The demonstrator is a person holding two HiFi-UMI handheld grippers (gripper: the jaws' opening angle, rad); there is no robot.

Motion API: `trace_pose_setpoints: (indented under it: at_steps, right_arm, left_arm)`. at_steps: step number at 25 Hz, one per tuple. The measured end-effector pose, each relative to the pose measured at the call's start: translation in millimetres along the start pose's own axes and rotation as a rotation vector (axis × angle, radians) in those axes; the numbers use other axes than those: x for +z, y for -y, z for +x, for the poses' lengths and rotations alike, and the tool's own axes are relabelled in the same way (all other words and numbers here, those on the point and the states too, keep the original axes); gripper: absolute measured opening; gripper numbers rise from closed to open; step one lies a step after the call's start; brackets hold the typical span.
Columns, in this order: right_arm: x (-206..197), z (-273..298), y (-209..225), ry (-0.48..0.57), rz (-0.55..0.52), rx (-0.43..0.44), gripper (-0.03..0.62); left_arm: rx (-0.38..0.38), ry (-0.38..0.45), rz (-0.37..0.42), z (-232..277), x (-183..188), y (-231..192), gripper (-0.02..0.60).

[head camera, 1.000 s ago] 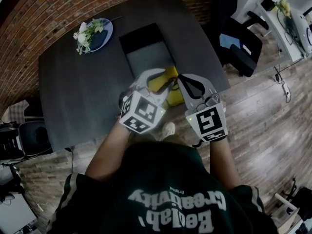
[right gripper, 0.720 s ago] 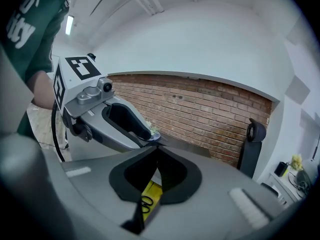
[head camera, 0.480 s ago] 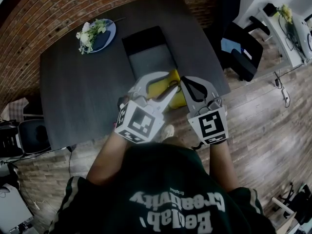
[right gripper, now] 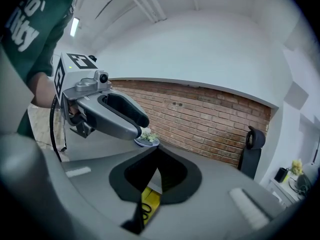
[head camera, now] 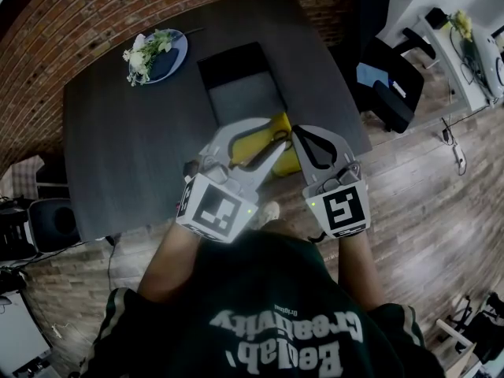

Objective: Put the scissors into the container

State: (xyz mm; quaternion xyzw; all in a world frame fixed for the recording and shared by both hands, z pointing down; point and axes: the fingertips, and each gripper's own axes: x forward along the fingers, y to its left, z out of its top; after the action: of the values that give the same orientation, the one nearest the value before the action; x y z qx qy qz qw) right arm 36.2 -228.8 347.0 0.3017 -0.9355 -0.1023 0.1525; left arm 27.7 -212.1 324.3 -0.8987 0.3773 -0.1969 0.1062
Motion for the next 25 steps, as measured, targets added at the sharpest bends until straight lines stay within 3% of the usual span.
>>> trace_pose_setpoints:
  at_steps: [19,23,25]
  right_arm:
    - [3,-3,-11,-0.011,-0.009,0.000,0.006]
    - [2,-4,-12,-0.017,-0.014,-0.002,0.006]
    - [2,-6,-13,-0.019,-0.014,-0.003,0.008]
  left_arm:
    - [0.042,0.030,0.011,-21,-1,-3,0.077]
    - [0.064,0.022,0.023,-22,-4,-5,0.003]
    - [0.074,0.019,0.033,-22,-4,-5,0.002]
